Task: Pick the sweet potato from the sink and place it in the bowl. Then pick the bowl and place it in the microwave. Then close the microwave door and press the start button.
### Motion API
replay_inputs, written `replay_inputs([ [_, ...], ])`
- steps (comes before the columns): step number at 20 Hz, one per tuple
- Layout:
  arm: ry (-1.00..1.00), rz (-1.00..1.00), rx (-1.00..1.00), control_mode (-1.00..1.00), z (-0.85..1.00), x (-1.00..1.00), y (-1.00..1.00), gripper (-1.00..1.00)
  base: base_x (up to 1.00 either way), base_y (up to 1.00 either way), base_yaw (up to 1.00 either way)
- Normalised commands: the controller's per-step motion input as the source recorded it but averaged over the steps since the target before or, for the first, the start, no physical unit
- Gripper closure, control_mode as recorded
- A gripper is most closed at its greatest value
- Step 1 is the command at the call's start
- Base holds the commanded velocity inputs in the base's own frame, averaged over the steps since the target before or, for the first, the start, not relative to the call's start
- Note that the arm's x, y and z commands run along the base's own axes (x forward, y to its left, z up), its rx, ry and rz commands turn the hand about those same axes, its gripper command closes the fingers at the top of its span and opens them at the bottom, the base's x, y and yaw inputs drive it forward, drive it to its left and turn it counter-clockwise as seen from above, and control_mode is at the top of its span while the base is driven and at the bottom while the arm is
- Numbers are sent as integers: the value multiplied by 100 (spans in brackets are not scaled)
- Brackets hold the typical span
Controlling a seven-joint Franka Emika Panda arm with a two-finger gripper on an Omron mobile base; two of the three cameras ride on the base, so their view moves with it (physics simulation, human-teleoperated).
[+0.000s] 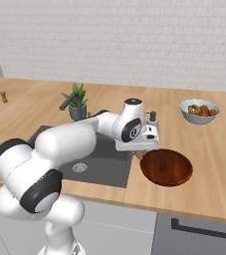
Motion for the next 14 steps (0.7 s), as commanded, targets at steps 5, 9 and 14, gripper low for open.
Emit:
replay_inputs([
  [5,0,-10,4,-100,-2,2,-71,100,0,0,0],
  [9,0,-3,9,-100,-5,1,-66,100,0,0,0],
  [14,0,0,16,-100,-20,4,-45,100,0,0,0],
])
